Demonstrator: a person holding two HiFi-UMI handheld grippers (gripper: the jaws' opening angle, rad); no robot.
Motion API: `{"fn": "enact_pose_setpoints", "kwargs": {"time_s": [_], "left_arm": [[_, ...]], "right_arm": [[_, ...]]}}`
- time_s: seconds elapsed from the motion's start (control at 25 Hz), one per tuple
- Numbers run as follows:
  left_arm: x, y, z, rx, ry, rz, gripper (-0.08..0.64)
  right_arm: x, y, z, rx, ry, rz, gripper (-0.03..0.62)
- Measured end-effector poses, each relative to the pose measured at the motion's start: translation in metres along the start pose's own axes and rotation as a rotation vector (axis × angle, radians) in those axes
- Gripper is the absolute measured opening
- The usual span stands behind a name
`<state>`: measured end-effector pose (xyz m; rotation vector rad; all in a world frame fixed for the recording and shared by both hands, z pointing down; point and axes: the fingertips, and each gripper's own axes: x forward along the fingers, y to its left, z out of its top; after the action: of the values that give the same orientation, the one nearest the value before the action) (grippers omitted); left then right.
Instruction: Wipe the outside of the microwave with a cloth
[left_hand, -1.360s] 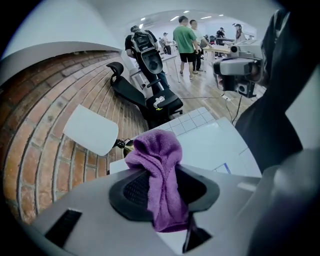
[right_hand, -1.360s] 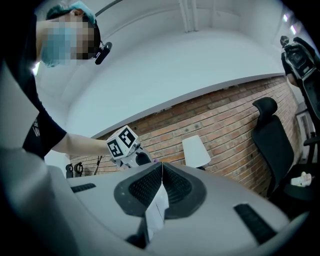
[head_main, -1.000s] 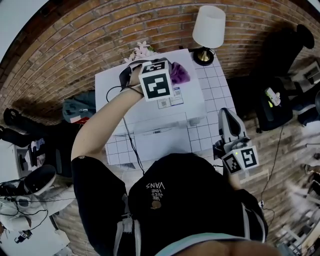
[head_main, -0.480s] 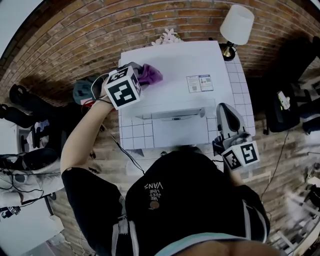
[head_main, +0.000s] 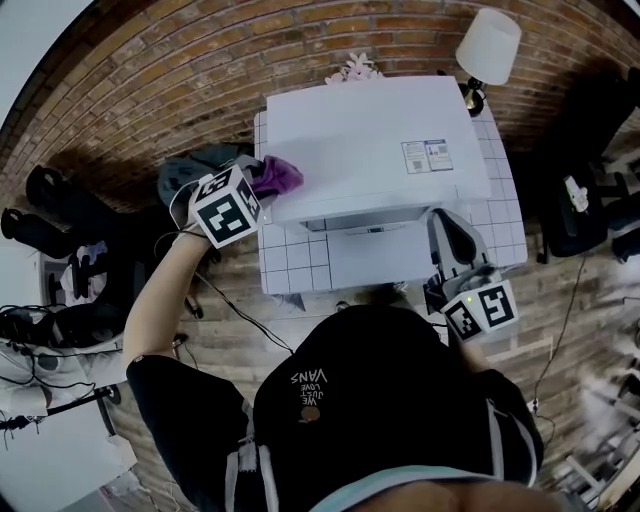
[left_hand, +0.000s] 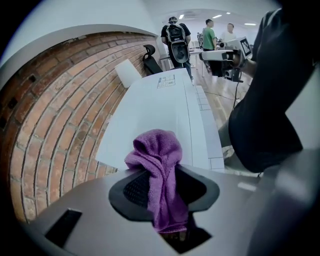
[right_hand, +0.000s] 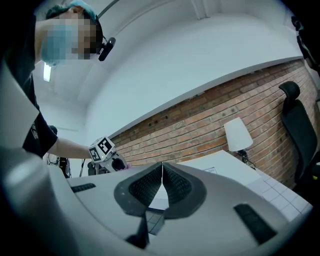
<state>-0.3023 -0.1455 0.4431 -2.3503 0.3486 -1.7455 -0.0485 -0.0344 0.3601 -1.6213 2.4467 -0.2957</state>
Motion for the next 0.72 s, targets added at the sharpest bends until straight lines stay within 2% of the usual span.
{"fn": "enact_pose_setpoints", "kwargs": {"time_s": [0.2,0.36,0.52,0.72], "left_arm": [[0.006,-0.004,0.023,0.071,-0.016,-0.005,0.140],[0.016,-0.005,0.050,0.184,0.017,-0.004,0.140],[0.028,-0.010,0.099,0.214,-0.040,-0.058,0.140],[0.044,-0.016,0.171,0.306,-0.100,-0.099,0.140]], "right_arm": [[-0.005,-0.006,0.003,0.000,-0.009,-0.028,0.003],[-0.010,-0.021,0.007,0.004,-0.021,-0.050,0.003],[-0.017,-0.040,0.013,0.006,-0.033,-0.074,0.003],[-0.029,-0.071,0.022,0.005,-0.048,-0.114,0.003]]}}
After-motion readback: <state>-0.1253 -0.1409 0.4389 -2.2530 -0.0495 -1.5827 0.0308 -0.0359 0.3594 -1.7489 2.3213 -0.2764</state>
